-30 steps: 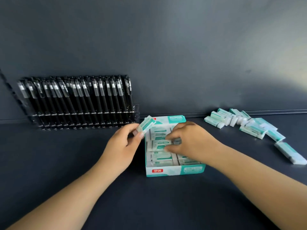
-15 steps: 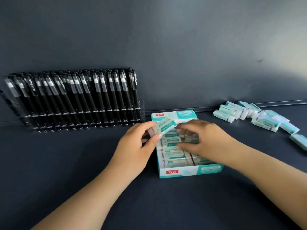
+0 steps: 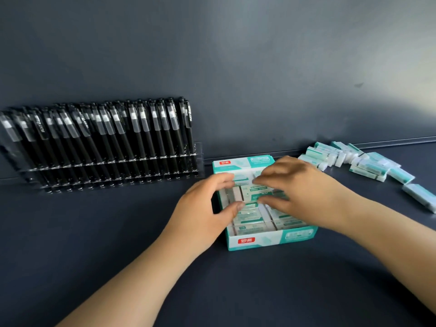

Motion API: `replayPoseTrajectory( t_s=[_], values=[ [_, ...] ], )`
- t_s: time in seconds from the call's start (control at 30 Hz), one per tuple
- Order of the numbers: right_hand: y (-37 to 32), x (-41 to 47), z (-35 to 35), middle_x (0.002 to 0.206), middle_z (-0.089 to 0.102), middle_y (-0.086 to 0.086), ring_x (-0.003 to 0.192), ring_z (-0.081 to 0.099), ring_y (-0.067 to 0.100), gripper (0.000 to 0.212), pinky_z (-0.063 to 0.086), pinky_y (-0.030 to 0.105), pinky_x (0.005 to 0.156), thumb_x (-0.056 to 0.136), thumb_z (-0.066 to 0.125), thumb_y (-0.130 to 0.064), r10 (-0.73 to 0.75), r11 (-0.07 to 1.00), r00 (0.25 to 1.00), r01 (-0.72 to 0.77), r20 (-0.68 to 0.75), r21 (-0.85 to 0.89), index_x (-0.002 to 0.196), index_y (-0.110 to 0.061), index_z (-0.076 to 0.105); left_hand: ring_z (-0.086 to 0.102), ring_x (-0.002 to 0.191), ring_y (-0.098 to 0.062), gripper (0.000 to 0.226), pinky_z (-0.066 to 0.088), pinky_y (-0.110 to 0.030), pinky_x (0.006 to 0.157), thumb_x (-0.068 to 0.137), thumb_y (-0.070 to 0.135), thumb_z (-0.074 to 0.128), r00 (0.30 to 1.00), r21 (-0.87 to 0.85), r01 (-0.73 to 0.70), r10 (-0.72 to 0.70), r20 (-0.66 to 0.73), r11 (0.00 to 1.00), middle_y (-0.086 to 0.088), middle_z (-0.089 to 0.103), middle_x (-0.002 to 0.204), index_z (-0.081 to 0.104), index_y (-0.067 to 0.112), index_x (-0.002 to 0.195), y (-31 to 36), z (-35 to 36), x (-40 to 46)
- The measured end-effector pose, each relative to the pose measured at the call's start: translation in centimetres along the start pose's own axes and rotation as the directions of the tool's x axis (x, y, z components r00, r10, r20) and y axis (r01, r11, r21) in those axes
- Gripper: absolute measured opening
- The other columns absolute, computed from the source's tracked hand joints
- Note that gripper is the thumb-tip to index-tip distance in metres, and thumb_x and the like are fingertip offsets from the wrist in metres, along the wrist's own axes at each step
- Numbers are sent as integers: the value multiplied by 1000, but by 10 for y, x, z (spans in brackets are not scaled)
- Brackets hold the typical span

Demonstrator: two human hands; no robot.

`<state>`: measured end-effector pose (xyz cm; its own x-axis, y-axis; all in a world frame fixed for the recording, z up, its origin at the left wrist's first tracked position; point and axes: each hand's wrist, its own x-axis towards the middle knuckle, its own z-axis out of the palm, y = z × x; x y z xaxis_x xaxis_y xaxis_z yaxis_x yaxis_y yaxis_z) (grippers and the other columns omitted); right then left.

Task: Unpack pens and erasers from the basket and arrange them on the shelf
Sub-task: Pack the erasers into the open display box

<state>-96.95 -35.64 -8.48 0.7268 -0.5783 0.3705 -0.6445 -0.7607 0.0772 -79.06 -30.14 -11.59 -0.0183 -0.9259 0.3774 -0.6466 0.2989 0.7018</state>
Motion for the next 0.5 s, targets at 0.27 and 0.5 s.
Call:
replayPoseTrajectory(
  t_s=[0.27, 0.5],
  values=[
    [23, -11, -11, 138, 43, -9, 125, 36, 13, 40, 26, 23, 105, 91, 48, -38, 153, 988, 954, -141, 260, -62, 129, -27, 52, 39, 91, 27, 34, 21, 12, 75, 89, 28, 54, 990, 130, -68, 51, 134, 989, 25, 48, 117, 50, 30, 122, -1, -1, -1],
    [22, -11, -11, 136, 41, -11, 126, 34, 12, 39, 29, 28, 104, 96, 35, -37, 116, 987, 925, -65, 361, -150, 131, -26, 49, 32, 103, 14, 33, 17, 11, 77, 91, 23, 51, 992, 214, -63, 38, 120, 975, 25, 43, 116, 52, 27, 124, -1, 0, 1]
  ],
)
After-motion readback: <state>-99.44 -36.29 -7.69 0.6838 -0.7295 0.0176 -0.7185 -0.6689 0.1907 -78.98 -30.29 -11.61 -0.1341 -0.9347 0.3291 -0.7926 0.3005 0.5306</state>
